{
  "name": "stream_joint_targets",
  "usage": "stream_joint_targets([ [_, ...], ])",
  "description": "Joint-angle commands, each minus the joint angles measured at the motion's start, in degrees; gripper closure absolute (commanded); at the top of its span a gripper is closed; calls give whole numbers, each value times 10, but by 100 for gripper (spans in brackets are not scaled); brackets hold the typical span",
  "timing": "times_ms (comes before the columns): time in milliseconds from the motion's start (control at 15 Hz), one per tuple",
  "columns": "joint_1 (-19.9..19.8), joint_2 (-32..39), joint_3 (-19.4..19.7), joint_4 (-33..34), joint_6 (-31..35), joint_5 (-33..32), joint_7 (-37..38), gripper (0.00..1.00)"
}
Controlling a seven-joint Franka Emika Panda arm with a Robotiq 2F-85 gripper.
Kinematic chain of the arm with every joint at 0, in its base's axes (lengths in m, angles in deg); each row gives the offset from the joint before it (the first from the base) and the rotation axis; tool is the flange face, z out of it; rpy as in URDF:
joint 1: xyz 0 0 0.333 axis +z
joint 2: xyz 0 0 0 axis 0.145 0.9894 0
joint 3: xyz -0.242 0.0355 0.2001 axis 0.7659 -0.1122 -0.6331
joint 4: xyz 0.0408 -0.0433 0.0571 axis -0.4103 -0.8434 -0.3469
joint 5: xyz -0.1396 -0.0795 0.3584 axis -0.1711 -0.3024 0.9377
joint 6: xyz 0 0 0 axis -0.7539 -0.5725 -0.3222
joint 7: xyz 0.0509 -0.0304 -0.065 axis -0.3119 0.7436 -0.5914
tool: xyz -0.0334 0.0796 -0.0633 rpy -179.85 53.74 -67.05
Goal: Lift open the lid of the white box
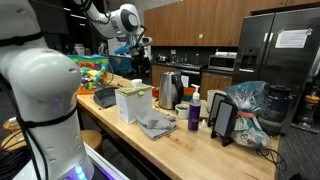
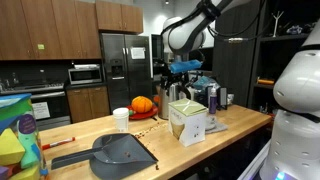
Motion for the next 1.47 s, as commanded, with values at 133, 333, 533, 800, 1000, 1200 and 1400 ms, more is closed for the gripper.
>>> stream_joint_targets([
  [133,14,1,14,1,-2,-5,3,0],
  [333,14,1,14,1,-2,-5,3,0],
  [533,14,1,14,1,-2,-5,3,0],
  [800,14,1,14,1,-2,-5,3,0],
  [1000,14,1,14,1,-2,-5,3,0],
  [1200,14,1,14,1,-2,-5,3,0],
  [1400,13,-3,9,-6,2,-16,26,0],
])
